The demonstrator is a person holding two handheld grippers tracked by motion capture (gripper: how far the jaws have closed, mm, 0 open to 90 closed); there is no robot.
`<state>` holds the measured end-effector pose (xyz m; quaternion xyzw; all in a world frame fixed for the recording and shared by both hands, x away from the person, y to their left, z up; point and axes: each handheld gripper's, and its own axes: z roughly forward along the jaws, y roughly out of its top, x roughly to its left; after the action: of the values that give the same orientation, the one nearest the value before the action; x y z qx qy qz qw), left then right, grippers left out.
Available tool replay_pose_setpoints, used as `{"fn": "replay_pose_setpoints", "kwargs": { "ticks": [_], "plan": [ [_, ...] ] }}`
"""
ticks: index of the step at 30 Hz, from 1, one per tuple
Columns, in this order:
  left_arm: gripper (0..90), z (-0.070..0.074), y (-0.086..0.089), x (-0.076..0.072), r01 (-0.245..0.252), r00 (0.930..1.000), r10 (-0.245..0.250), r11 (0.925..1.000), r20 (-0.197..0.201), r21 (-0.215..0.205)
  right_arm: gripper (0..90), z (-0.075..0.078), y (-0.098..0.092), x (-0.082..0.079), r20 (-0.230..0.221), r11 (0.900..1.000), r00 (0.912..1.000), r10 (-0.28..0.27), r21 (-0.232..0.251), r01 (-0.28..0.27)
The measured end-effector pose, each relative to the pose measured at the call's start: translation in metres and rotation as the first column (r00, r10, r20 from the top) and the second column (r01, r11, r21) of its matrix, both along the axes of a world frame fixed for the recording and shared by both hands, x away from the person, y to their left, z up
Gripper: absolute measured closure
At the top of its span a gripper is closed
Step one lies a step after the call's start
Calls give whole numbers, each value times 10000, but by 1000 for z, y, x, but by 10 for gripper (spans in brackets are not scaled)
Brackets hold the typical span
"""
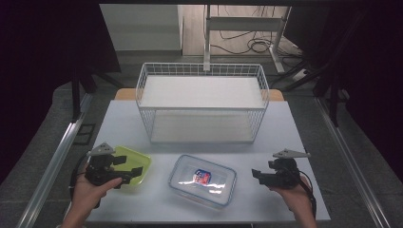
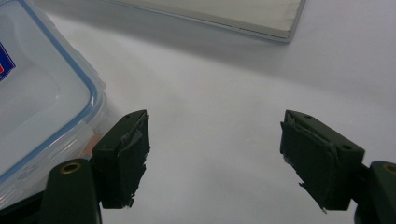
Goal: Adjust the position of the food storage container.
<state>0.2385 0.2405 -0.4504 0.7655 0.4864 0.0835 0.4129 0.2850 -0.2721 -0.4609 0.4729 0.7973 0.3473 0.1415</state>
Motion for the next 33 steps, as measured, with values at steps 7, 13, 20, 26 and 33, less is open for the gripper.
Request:
{"fn": "replay_pose_setpoints", "kwargs": {
  "ticks": [7,13,20,26,33],
  "plan": [
    [175,-1,-5,5,134,9999,-134,9998,6,149,288,-4,-1,3,-122,9999,9999,116,69,-115],
    [174,-2,-7,5,169,9999,-168,9996,-28,241,367,-1,-3,1,-68,9998,9999,104,191,-102],
    [174,0,-11,4,361,9993,-362,9991,41,239,553,12,7,-8,307,9969,9967,756,217,-762],
    [174,-2,-13,6,412,9991,-411,9988,-29,264,746,16,13,-12,307,9924,9922,1208,208,-1215],
    [174,-2,-16,5,514,9987,-514,9981,-18,335,827,24,22,-18,405,9818,9821,1840,404,-1856]
  ]
}}
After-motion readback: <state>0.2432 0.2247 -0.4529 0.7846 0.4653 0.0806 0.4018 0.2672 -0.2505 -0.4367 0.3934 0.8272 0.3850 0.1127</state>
